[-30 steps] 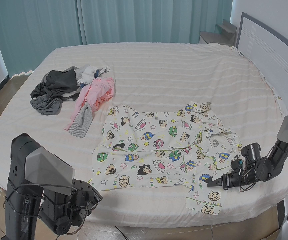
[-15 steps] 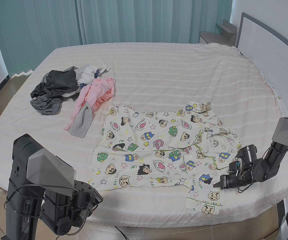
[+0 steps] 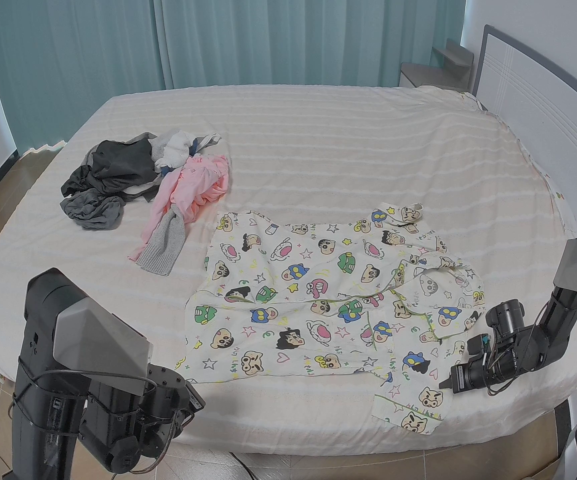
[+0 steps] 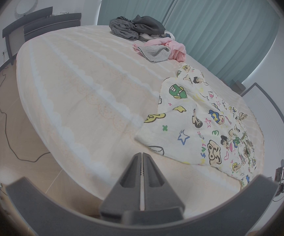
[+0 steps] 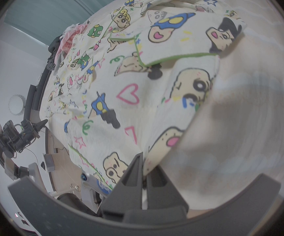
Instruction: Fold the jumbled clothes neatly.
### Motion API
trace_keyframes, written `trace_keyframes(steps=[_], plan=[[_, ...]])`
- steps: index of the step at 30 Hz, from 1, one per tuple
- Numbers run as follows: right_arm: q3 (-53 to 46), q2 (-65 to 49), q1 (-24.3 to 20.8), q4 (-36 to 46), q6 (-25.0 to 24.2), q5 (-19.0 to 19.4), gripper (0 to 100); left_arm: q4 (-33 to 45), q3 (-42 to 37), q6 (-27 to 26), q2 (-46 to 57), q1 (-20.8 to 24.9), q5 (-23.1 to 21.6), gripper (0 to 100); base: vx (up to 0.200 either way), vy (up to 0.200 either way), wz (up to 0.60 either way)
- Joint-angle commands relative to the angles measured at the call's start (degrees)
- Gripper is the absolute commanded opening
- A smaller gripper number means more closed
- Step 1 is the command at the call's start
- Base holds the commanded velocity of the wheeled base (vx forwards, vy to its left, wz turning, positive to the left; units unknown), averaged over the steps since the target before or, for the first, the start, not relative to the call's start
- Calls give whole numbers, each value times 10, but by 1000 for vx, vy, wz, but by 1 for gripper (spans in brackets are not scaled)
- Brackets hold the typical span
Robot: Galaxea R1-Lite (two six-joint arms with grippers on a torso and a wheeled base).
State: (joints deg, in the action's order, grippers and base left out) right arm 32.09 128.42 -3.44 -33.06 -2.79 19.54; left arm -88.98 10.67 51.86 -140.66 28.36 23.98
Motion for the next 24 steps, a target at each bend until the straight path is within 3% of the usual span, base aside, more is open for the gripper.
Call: trace_keyframes(steps=[1, 14, 19, 21, 24], plan=[[-20, -4, 7, -1, 12, 1, 0, -10, -7, -2, 0, -1, 0, 0, 0, 0, 0], [-28, -9, 6, -15, 16, -1, 0, -10, -2, 6, 13, -4, -13, 0, 0, 0, 0], [-33, -12, 6, -33, 16, -3, 0, -10, -8, -4, 72, -30, -21, 0, 0, 0, 0], [-33, -12, 6, -36, 16, -3, 0, -10, -10, -10, 89, -40, -37, 0, 0, 0, 0], [-31, -12, 5, -37, 16, -17, 0, -10, -41, -68, 125, -73, -146, 0, 0, 0, 0]])
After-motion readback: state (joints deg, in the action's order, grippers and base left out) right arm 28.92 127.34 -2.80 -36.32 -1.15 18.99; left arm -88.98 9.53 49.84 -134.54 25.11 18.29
